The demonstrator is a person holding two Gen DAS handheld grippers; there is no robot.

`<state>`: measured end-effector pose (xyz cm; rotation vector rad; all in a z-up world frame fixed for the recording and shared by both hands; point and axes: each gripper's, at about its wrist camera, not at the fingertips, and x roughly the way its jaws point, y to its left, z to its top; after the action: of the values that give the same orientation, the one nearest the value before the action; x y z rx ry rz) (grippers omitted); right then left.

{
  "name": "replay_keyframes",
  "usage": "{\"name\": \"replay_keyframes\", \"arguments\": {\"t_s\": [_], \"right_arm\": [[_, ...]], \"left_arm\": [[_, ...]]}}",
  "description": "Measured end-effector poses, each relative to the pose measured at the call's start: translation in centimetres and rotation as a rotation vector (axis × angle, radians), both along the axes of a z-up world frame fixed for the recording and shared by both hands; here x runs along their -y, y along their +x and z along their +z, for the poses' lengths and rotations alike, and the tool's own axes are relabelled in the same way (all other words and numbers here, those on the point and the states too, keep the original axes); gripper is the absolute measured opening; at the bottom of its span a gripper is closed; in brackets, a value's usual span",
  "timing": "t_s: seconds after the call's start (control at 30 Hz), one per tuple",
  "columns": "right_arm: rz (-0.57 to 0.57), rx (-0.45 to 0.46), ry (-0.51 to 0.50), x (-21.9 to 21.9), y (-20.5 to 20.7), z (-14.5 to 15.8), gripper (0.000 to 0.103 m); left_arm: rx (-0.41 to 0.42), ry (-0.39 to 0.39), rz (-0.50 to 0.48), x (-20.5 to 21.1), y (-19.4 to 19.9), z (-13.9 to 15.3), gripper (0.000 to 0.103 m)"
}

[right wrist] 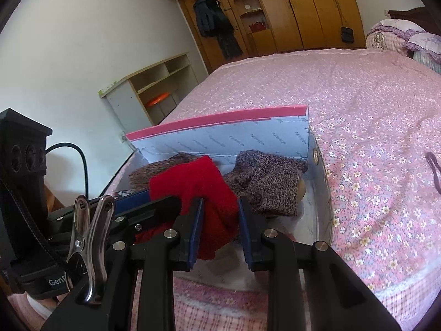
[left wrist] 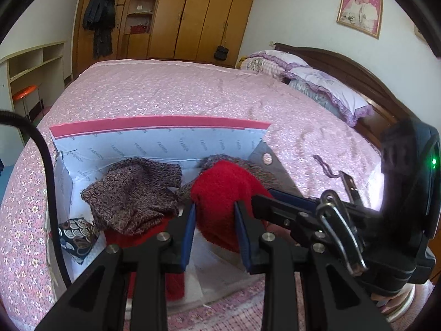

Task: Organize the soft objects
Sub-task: 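Lower the red cloth into the box and open the right tool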

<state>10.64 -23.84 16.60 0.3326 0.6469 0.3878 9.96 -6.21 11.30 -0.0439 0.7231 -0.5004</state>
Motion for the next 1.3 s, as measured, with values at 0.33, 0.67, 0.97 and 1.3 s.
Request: {"name": "replay_keyframes", "arguments": {"t_s": [0.33,0.67,0.97,1.3], "right_arm": [[-0.025,-0.023,-0.055,-0.5,1.4,-1.3,0.027],[-0.047,-0.014,-0.076,-0.5,1.0,-1.2,0.031],[-0.074,0.004,-0.053,0.4,0.1,-0.4,0.039],[-0.069,0.065,-0.064,0.1,-2.4,1.5,0.04]], "left_arm": [[-0.019,0.025,0.028,0.4,1.8,-2.0,0.029],[-0.033,0.051,0.055,0.0,1.8,-1.8,0.042],[-0.024,0.076,0.087,-0.3,1.1,-1.0,0.048],[0.031,0.107,0.149,-1.1,-1.5,0.7,0.048]]}}
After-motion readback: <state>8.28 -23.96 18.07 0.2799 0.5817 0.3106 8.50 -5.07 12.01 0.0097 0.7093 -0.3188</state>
